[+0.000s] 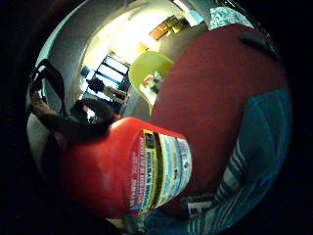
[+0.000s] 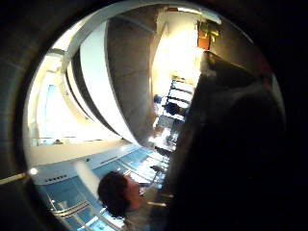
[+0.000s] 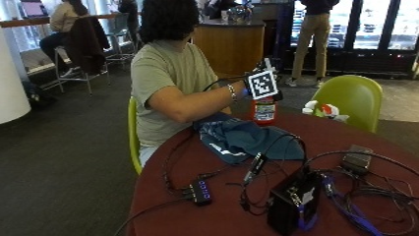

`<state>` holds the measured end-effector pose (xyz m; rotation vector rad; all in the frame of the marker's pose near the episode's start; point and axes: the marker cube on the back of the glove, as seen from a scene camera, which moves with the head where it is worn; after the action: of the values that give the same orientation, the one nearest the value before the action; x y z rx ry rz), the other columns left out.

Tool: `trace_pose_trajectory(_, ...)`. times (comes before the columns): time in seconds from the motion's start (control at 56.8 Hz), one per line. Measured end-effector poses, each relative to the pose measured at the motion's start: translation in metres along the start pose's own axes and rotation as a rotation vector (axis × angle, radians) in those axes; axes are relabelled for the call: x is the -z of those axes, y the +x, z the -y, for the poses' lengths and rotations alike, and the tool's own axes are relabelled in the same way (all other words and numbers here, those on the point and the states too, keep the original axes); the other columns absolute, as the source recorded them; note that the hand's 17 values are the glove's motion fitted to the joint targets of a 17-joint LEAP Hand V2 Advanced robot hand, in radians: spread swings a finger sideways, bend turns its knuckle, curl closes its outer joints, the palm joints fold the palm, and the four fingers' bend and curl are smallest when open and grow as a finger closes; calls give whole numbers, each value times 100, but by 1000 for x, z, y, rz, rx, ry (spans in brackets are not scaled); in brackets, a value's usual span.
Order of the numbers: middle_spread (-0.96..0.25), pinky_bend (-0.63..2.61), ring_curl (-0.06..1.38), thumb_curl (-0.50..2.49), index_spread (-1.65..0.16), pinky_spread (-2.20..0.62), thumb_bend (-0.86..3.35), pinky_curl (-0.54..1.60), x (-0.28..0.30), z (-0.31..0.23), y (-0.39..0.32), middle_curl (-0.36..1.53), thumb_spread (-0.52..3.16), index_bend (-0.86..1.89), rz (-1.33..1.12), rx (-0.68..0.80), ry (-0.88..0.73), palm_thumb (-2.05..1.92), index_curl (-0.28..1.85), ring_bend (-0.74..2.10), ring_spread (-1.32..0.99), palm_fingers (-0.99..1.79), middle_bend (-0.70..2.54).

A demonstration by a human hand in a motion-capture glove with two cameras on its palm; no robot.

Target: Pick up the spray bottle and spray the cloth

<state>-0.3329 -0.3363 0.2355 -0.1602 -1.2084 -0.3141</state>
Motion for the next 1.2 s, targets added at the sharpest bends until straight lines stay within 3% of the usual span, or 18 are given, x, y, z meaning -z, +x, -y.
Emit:
trace_pose_trajectory(0.176, -15, 41, 50, 89, -25, -21, -2, 43, -7, 34, 1, 56, 39, 31, 33, 25, 123, 96, 63, 61, -14, 132, 62)
trace_pose_trajectory(0.37, -15, 41, 50, 89, -25, -21, -2, 43, -14, 33, 19, 56, 39, 31, -45, 30, -37, 97, 63, 61, -14, 133, 62)
trace_pose_trajectory(0.44, -16, 42, 50, 89, -25, -21, -2, 43, -10, 50, 19, 56, 38, 31, -36, 30, 52, 97, 63, 61, -14, 133, 62)
trace_pose_trajectory(0.493, -16, 42, 50, 89, -25, -21, -2, 43, -12, 43, 19, 56, 38, 31, -27, 24, -5, 97, 63, 61, -14, 133, 62)
trace_pose_trajectory(0.581, -16, 42, 50, 89, -25, -21, -2, 43, -12, 59, 21, 56, 37, 32, -45, 22, 123, 97, 63, 61, -14, 133, 62)
trace_pose_trajectory(0.687, -15, 41, 50, 89, -25, -22, -2, 43, -14, 56, 18, 56, 37, 32, -13, -8, 111, 97, 63, 61, -14, 133, 62)
trace_pose_trajectory(0.792, -13, 40, 49, 89, -25, -20, -3, 42, -4, 46, 30, 54, 39, 32, -70, -64, -22, 95, 63, 60, -14, 130, 59)
trace_pose_trajectory(0.969, -5, 16, 45, 78, -25, 2, -5, 37, 14, 32, 36, 48, 72, 22, -135, -114, -77, 82, 59, 44, -7, 77, 43)
trace_pose_trajectory(1.198, -1, 15, 38, 63, -29, 15, -4, 29, 71, -14, 33, 41, 95, 16, -418, -26, -105, 70, 48, 32, -5, 62, 29)
